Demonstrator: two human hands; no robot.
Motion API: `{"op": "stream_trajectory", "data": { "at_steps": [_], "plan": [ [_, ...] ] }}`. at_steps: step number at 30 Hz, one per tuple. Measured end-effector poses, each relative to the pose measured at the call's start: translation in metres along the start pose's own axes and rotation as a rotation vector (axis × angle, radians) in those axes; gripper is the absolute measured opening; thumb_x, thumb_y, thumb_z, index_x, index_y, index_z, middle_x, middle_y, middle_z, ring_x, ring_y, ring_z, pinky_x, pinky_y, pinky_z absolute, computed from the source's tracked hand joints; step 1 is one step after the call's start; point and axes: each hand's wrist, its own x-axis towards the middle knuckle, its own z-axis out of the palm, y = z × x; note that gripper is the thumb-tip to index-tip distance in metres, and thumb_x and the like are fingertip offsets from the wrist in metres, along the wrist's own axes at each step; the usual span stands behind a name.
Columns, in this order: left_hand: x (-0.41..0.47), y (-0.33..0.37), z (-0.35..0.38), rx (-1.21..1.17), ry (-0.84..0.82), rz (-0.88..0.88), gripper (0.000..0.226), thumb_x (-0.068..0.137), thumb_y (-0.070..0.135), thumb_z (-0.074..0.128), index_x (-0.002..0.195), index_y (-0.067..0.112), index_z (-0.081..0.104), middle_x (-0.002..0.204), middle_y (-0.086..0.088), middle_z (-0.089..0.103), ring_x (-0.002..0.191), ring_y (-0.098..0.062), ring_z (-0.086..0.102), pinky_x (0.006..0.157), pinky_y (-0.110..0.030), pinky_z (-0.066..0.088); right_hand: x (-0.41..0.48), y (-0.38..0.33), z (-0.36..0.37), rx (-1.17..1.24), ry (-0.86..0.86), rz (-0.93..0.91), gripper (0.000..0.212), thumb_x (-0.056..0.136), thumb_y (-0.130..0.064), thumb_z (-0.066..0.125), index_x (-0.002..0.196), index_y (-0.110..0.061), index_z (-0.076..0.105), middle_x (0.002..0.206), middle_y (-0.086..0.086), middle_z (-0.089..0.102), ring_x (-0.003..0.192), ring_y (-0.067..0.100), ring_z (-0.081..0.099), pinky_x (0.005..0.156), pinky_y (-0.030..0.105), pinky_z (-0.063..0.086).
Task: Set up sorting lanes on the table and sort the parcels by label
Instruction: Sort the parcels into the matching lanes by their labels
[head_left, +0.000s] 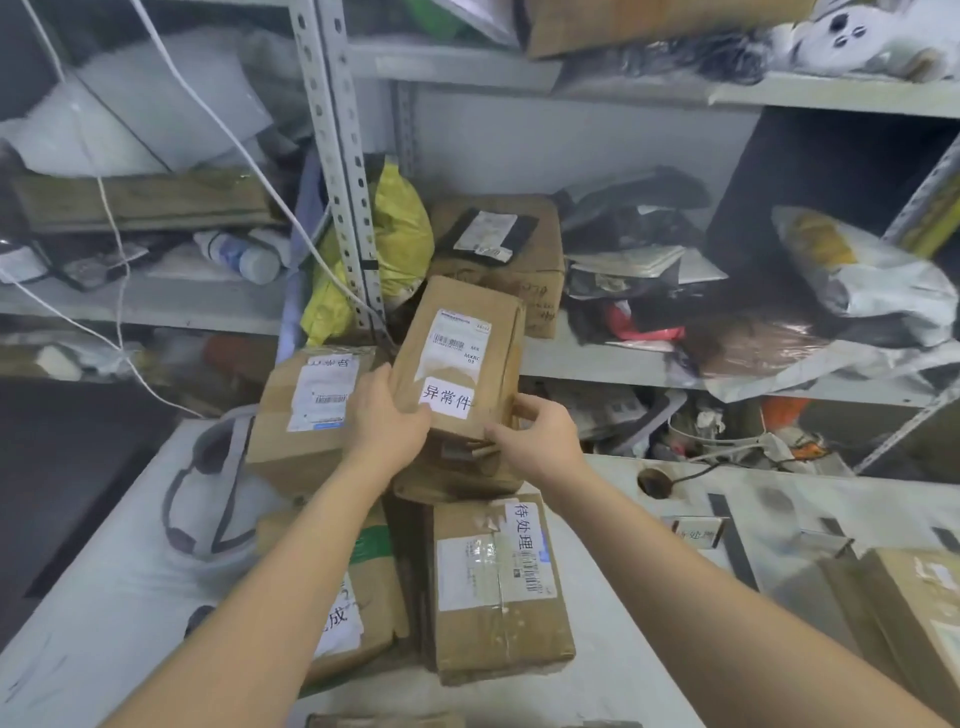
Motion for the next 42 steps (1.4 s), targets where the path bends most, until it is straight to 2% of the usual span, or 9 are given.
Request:
{"op": "stream_trajectory", "data": {
  "at_steps": [8, 12, 15, 18, 23, 27, 30, 35, 42],
  "plan": [
    [-0.030, 0.031, 0.002, -0.056, 0.145, 0.257, 0.065, 0.081, 0.030, 0.075, 0.140, 0.016, 0.050, 0.117, 0.004, 0.048, 0.111, -0.017, 0.050, 0.095, -0.038, 0.047, -0.020, 0.006, -0.035, 0.171, 0.025, -0.100, 0.062, 0.072, -0.044, 0.080, 0.129, -0.028, 0.063, 0.111, -0.014, 0.071, 0.099, 0.004, 0.066, 0.088, 0.034, 0.058],
    [-0.064, 0.070, 0.018, -0.073, 0.103, 0.308, 0.063, 0.081, 0.032, 0.073, 0.138, 0.020, 0.051, 0.114, 0.005, 0.047, 0.111, -0.019, 0.051, 0.094, -0.039, 0.048, -0.050, 0.016, -0.092, 0.240, 0.063, -0.117, 0.045, 0.078, -0.037, 0.079, 0.121, -0.033, 0.064, 0.107, -0.020, 0.069, 0.095, -0.004, 0.065, 0.074, 0.015, 0.051],
    [-0.105, 0.106, 0.048, -0.149, 0.042, 0.342, 0.063, 0.079, 0.031, 0.076, 0.137, 0.018, 0.053, 0.117, 0.004, 0.048, 0.114, -0.020, 0.052, 0.099, -0.043, 0.048, -0.077, 0.037, -0.152, 0.271, 0.131, -0.134, 0.052, 0.080, -0.035, 0.079, 0.128, -0.030, 0.063, 0.108, -0.018, 0.069, 0.091, -0.003, 0.065, 0.066, 0.012, 0.049],
    [-0.163, 0.147, 0.089, -0.203, -0.019, 0.370, 0.060, 0.081, 0.030, 0.077, 0.135, 0.018, 0.054, 0.115, 0.006, 0.046, 0.112, -0.016, 0.052, 0.098, -0.037, 0.048, -0.112, 0.067, -0.222, 0.259, 0.223, -0.151, 0.055, 0.080, -0.032, 0.079, 0.131, -0.027, 0.061, 0.109, -0.013, 0.069, 0.082, -0.002, 0.063, 0.057, 0.010, 0.047],
    [-0.283, 0.219, 0.176, -0.253, -0.104, 0.419, 0.053, 0.081, 0.029, 0.077, 0.129, 0.021, 0.059, 0.109, 0.004, 0.048, 0.102, -0.015, 0.056, 0.093, -0.030, 0.046, -0.178, 0.140, -0.364, 0.242, 0.302, -0.136, 0.059, 0.082, -0.031, 0.078, 0.136, -0.021, 0.057, 0.109, -0.016, 0.066, 0.089, -0.004, 0.060, 0.081, 0.022, 0.051],
    [-0.386, 0.268, 0.261, -0.286, -0.214, 0.402, 0.052, 0.079, 0.038, 0.074, 0.128, 0.028, 0.059, 0.115, 0.004, 0.055, 0.097, -0.009, 0.060, 0.092, -0.035, 0.052, -0.227, 0.215, -0.480, 0.213, 0.350, -0.063, 0.068, 0.073, -0.042, 0.078, 0.135, -0.019, 0.059, 0.124, -0.003, 0.067, 0.101, 0.014, 0.067, 0.083, 0.032, 0.057],
    [-0.454, 0.304, 0.319, -0.327, -0.330, 0.396, 0.041, 0.082, 0.036, 0.072, 0.121, 0.033, 0.060, 0.108, 0.009, 0.063, 0.091, -0.004, 0.062, 0.086, -0.034, 0.055, -0.259, 0.268, -0.559, 0.202, 0.364, -0.001, 0.066, 0.066, -0.044, 0.075, 0.128, -0.024, 0.064, 0.118, -0.001, 0.070, 0.088, 0.020, 0.071, 0.066, 0.035, 0.058],
    [-0.534, 0.347, 0.410, -0.331, -0.490, 0.351, 0.035, 0.077, 0.043, 0.072, 0.110, 0.044, 0.060, 0.110, 0.009, 0.066, 0.096, -0.008, 0.064, 0.088, -0.038, 0.057, -0.291, 0.340, -0.663, 0.187, 0.385, 0.122, 0.048, 0.083, -0.026, 0.074, 0.129, -0.021, 0.063, 0.110, 0.001, 0.071, 0.076, 0.021, 0.070, 0.047, 0.027, 0.050],
    [-0.578, 0.376, 0.521, -0.247, -0.632, 0.241, 0.043, 0.074, 0.051, 0.066, 0.113, 0.034, 0.060, 0.114, 0.003, 0.062, 0.099, -0.014, 0.063, 0.085, -0.040, 0.057, -0.282, 0.417, -0.753, 0.023, 0.330, 0.224, 0.033, 0.093, -0.021, 0.066, 0.126, -0.019, 0.067, 0.098, 0.003, 0.073, 0.058, 0.011, 0.065, 0.048, 0.023, 0.048]
  ]
}}
